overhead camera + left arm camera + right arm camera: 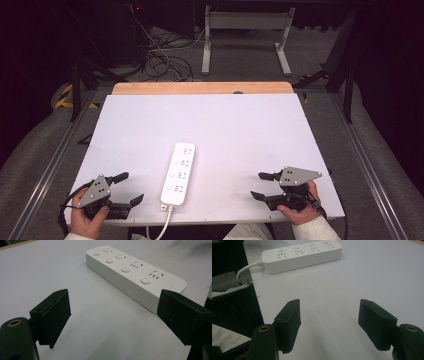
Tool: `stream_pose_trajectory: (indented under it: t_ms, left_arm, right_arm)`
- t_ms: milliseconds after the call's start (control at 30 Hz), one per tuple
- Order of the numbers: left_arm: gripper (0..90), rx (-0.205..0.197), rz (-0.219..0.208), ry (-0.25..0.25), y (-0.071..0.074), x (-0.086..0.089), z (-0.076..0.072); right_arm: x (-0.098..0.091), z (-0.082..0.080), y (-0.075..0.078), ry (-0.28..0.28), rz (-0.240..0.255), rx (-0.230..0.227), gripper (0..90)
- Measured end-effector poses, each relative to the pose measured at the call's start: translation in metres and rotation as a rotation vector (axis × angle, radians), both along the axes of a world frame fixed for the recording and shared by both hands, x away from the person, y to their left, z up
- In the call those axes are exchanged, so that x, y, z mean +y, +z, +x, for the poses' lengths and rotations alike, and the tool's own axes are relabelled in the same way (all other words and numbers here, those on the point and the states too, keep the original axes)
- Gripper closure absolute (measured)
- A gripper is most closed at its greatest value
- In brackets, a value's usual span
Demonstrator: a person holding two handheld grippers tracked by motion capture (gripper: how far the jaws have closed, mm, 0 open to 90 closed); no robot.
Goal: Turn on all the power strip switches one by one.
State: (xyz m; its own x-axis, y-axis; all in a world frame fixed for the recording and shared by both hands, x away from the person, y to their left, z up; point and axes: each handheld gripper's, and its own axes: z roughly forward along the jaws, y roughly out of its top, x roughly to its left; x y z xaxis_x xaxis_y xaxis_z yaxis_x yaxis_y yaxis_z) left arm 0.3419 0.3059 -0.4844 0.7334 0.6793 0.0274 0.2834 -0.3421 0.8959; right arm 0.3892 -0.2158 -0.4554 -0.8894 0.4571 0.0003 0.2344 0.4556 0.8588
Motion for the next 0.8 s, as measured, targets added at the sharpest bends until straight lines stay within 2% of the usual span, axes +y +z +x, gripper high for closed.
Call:
stream_pose_trajectory:
  t_ms: [167,567,667,800]
  left_arm:
    - [12.1,-0.024,-0.006,0.006,0.007,-0.005,0.001]
    - [12.0,-0.024,-0.02,0.014,0.01,-0.007,-0.003]
    - [12.0,-0.002,-0.05,0.016,0.011,-0.007,-0.003]
    - [11.6,0.014,-0.062,0.027,0.012,-0.007,-0.002]
  right_arm:
    - [-0.001,0.0,0.0,-0.001,0.001,0.0,34.9]
    - [-0.001,0.001,-0.001,-0.003,0.003,0.007,34.8]
    - [-0.001,0.002,-0.002,0.0,0.001,0.008,34.8]
    - [-0.001,0.002,-0.002,-0.002,0.0,0.009,34.8]
